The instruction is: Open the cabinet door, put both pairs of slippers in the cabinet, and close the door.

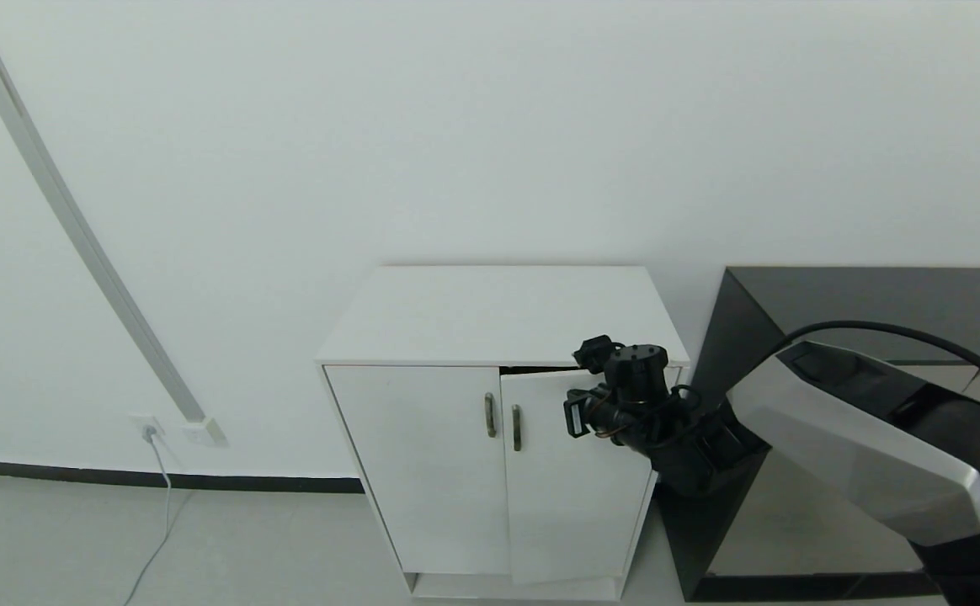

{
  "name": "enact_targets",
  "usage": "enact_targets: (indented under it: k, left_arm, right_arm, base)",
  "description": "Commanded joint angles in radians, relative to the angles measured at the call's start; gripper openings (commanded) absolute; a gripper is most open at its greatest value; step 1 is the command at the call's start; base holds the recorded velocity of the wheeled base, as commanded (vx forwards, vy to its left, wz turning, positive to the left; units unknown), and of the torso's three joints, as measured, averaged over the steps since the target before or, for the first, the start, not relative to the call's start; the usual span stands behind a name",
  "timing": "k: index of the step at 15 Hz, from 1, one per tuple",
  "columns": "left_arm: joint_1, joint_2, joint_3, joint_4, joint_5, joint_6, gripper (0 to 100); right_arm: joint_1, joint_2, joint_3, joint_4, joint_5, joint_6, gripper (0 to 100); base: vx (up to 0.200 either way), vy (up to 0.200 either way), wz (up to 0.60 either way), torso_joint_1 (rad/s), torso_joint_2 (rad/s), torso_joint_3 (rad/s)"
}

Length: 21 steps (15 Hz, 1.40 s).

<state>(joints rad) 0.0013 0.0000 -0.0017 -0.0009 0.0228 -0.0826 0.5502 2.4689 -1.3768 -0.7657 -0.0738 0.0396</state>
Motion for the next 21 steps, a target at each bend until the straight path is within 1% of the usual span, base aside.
enact_targets:
  k: [1,13,21]
  left_arm:
    - [0.000,0.000,0.000,-0.001,0.000,0.000,0]
    - [0.000,0.000,0.000,-0.001,-0.001,0.000,0]
    - [0.000,0.000,0.000,-0.001,0.000,0.000,0]
  right_arm:
    - [0.000,0.002,-0.015,0.008,0.000,-0.001,0]
    - [-0.003,0.041,-0.105,0.056,-0.001,-0.021,0]
    - [-0.006,0.048,-0.133,0.074,-0.001,-0.024,0]
  base:
    - [0.000,0.000,0.00,0.000,0.00,0.000]
    - [0.000,0.000,0.00,0.000,0.00,0.000]
    - [0.000,0.000,0.00,0.000,0.00,0.000]
